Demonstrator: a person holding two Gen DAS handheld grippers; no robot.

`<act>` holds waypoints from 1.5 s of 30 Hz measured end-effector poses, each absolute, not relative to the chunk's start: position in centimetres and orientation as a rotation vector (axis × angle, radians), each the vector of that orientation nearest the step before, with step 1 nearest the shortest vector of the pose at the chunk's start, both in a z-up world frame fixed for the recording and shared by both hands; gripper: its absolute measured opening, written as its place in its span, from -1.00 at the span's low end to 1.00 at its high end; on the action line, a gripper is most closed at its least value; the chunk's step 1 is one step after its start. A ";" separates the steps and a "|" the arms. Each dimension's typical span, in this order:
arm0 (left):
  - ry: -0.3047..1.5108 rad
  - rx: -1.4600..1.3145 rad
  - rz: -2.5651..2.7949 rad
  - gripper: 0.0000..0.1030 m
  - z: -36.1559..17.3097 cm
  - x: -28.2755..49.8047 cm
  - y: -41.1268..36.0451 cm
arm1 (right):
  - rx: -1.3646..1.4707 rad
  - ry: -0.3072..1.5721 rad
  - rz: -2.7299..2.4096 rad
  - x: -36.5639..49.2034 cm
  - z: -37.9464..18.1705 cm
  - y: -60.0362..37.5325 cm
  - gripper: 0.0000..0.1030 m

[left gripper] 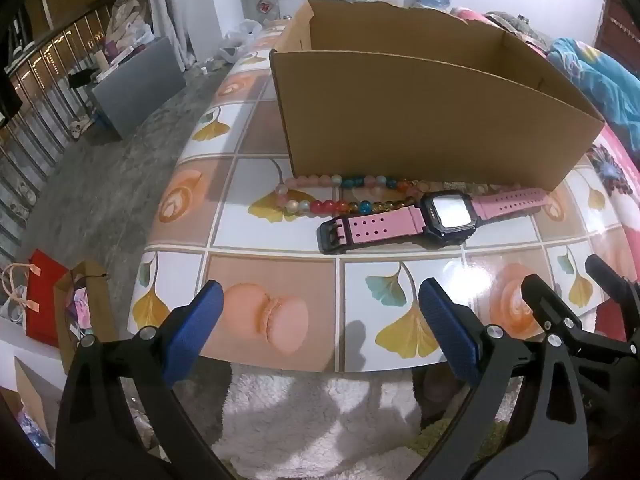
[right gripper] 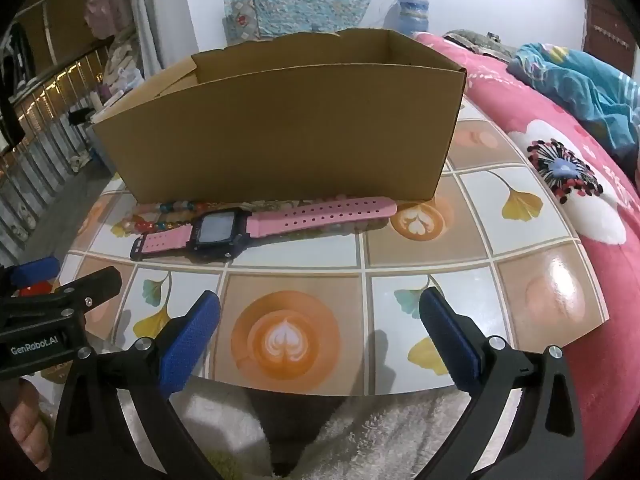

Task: Organize jewelry

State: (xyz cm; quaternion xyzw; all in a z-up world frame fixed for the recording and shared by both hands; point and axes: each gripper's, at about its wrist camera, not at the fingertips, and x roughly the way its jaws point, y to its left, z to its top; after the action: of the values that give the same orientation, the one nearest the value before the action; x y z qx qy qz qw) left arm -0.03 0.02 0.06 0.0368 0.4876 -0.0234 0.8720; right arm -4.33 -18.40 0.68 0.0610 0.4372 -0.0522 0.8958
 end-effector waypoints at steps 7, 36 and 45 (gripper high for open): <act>1.021 0.077 -0.056 0.83 0.2 -0.2 0.1 | 0.128 0.905 -0.111 -4.2 0.6 -18.6 0.89; 1.028 0.088 -0.054 0.84 -0.4 0.1 -0.5 | 0.134 0.885 -0.131 -4.1 1.1 -19.3 0.89; 1.027 0.089 -0.053 0.83 -0.3 0.1 -0.5 | 0.134 0.884 -0.133 -4.1 1.1 -19.3 0.89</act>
State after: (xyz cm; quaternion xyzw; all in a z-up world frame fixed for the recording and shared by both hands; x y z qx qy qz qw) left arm 0.08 -0.49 -0.33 0.0424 0.4909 -0.0254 0.8698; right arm -4.09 -19.34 1.15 0.0647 0.4271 -0.0641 0.8996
